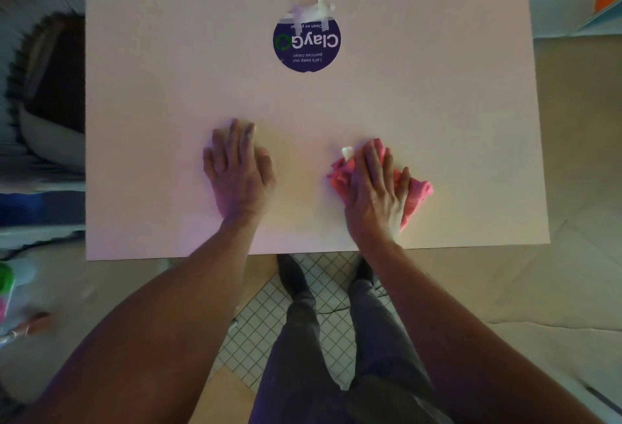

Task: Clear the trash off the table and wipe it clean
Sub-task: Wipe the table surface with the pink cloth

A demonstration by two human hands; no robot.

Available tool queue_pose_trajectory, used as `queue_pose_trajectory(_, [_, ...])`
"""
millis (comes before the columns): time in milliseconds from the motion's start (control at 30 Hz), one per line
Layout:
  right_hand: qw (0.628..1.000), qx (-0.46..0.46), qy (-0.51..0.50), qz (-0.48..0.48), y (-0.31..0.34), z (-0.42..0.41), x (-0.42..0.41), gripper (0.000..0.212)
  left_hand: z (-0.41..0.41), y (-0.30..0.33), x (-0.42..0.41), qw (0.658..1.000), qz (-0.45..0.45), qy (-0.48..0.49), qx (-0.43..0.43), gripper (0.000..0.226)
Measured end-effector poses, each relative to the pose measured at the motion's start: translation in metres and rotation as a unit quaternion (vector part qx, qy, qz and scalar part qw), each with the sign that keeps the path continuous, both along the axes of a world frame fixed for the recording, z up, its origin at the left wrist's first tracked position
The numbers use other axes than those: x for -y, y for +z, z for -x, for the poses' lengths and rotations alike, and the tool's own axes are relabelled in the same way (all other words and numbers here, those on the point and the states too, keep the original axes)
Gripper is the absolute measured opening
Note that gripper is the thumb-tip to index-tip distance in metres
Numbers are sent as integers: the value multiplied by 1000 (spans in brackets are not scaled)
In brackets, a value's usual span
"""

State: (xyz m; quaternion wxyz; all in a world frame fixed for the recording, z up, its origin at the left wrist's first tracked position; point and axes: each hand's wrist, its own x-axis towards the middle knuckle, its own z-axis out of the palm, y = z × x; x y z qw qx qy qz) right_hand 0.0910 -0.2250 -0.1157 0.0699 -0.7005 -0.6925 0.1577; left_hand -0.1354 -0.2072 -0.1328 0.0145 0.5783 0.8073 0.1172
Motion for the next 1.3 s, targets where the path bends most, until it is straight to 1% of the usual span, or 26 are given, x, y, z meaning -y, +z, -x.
queue_pose_trajectory(100, [998, 1, 69, 11, 1, 27, 48, 62, 3, 2, 1, 999, 3, -19, 27, 49])
queue_pose_trajectory(200, [997, -6, 74, 7, 3, 35, 69, 58, 9, 8, 8, 996, -21, -34, 84, 43])
queue_pose_trajectory(267, [998, 0, 67, 14, 6, 34, 67, 58, 18, 13, 16, 987, -51, -71, 134, 41])
queue_pose_trajectory(300, [998, -2, 66, 17, 6, 34, 67, 60, 26, 14, 25, 983, -65, -93, 143, 40])
queue_pose_trajectory(333, [998, -5, 65, 18, 6, 35, 68, 62, 38, 14, 35, 982, -75, -103, 137, 39])
queue_pose_trajectory(367, [998, -6, 64, 14, 5, 36, 69, 61, 53, 13, 45, 985, -81, -93, 119, 37])
queue_pose_trajectory(433, [999, -10, 44, -2, 1, 41, 65, 60, 89, 10, 62, 995, -74, -15, 72, 36])
queue_pose_trajectory(500, [1000, -2, -3, -14, -1, 44, 56, 61, 112, 8, 77, 998, -35, 42, 44, 40])
queue_pose_trajectory(600, [998, -4, -55, -8, -3, 67, 35, 59, 135, 3, 92, 999, 8, 52, 9, 46])
queue_pose_trajectory(733, [994, 1, -112, 5, -2, 79, 4, 55, 128, 4, 87, 998, 6, 60, 13, 45])
queue_pose_trajectory(833, [993, 4, -121, 17, 0, 100, -23, 61, 128, 4, 91, 998, 0, 58, 2, 45])
queue_pose_trajectory(933, [996, -2, -80, 23, 1, 136, -48, 67, 131, 3, 91, 998, 3, 59, 4, 46])
queue_pose_trajectory(1033, [1000, 1, -5, 20, 0, 174, -49, 60, 131, 0, 91, 998, -9, 58, 3, 45])
queue_pose_trajectory(1100, [998, 8, 63, 6, -1, 193, -31, 55, 133, 0, 92, 998, -14, 58, 6, 44])
queue_pose_trajectory(1167, [992, 7, 123, -8, 0, 202, -1, 56, 133, 2, 91, 998, -4, 57, 13, 45])
queue_pose_trajectory(1300, [983, -3, 176, -46, -2, 194, 64, 55, 134, 8, 91, 996, 49, 54, 44, 48])
